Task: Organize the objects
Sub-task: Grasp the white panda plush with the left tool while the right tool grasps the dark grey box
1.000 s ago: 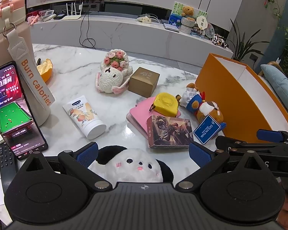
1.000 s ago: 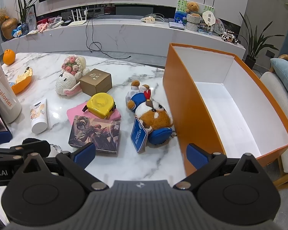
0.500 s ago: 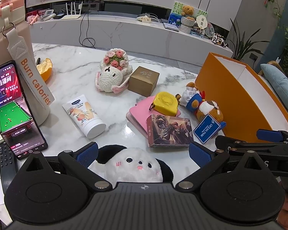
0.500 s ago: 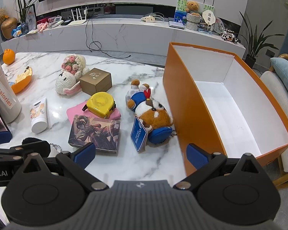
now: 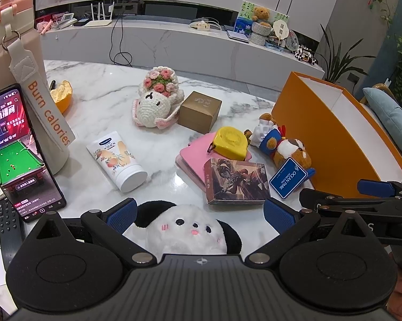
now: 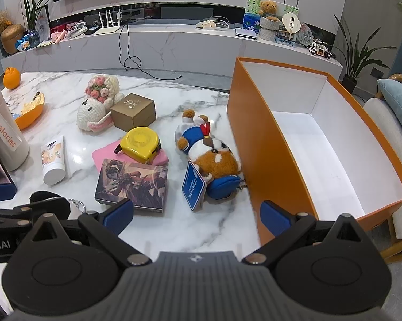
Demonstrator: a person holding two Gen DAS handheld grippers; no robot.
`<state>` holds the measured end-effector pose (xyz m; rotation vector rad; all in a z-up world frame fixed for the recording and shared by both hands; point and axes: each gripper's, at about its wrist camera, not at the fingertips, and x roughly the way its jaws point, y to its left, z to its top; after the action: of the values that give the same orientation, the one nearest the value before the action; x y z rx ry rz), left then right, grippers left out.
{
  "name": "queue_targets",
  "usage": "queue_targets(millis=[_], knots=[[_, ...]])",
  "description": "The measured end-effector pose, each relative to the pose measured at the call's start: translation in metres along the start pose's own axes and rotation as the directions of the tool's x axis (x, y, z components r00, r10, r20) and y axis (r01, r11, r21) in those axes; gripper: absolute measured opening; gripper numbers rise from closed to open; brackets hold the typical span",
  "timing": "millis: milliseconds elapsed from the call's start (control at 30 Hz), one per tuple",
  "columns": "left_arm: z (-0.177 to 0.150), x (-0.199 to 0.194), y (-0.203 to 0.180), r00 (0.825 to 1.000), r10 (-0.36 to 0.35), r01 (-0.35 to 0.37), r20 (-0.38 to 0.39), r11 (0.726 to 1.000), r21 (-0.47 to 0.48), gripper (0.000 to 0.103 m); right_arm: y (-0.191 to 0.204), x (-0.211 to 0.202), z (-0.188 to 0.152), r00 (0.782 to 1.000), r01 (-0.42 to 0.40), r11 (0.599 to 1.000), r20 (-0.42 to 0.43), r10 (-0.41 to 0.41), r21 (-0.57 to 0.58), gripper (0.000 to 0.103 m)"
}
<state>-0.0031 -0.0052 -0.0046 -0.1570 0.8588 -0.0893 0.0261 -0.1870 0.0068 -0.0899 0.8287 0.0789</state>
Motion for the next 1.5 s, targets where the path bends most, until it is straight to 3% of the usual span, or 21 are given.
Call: queue_targets(millis=[433,667,1133,1500], knots=[[-0.014,0.012,0.005,0.997,0.021,-0.017,-0.074,0.998,0.061,0.103,0.006,0.012,-0.019,0.998,0.015,0.999,-0.055,-0.017,-0.038,0.101],[-0.023,0.016,0.012,0.994,0.034,-0.024,-0.108,0.995,0.092,0.103,0.008,0.017,-0.022,0.992,-0.032,0.999,-0.12,0.027,-0.042,0.101],[-0.027,0.019,0.01,0.992,0.034,-0.019,-0.125,0.992,0.122,0.103,0.008,0.019,-0.023,0.992,-0.024,0.998,-0.126,0.017,-0.057,0.101],[-0.037,0.034,0.004,0.986,0.06,-0.032,-0.155,0.984,0.176,0.103,-0.014,0.022,-0.04,0.986,-0.013,0.999,-0.165,0.004,-0.052,0.102]])
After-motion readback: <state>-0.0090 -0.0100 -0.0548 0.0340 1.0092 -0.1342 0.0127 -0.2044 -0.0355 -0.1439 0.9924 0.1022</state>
